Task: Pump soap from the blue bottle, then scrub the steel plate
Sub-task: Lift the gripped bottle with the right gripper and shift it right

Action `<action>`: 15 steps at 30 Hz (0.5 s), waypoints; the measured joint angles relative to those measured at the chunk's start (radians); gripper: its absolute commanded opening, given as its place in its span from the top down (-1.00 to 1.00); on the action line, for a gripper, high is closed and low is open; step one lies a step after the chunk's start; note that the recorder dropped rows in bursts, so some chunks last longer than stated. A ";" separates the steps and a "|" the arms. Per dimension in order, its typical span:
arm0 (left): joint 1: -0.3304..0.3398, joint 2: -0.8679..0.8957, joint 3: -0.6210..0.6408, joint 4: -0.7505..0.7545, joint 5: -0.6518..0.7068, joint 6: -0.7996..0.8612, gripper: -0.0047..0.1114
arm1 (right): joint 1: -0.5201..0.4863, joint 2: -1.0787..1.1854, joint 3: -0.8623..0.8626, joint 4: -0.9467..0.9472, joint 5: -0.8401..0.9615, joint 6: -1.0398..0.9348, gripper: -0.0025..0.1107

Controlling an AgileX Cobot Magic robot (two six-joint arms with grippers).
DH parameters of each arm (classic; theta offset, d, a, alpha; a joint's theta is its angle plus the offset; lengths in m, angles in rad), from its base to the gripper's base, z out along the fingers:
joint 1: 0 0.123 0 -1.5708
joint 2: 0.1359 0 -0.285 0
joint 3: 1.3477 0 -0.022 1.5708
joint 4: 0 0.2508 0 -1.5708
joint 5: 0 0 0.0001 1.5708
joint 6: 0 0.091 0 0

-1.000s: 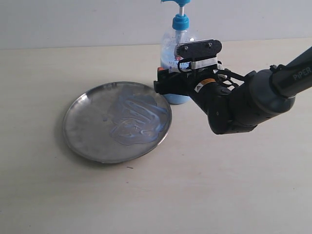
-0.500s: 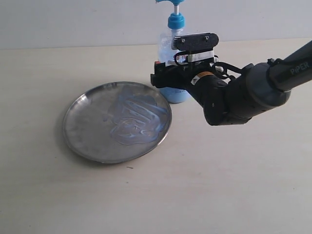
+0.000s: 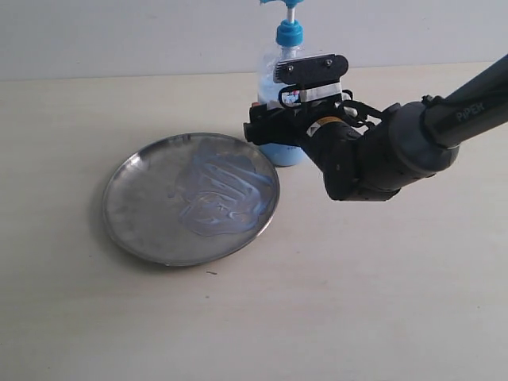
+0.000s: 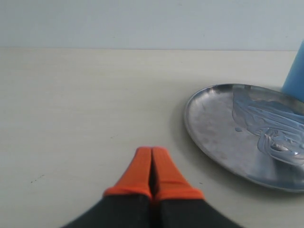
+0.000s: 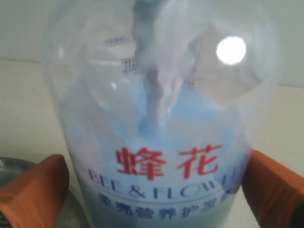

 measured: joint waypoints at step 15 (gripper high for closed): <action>0.000 0.000 0.000 0.000 0.000 0.000 0.92 | 0.000 0.075 -0.101 0.019 0.018 0.000 -0.69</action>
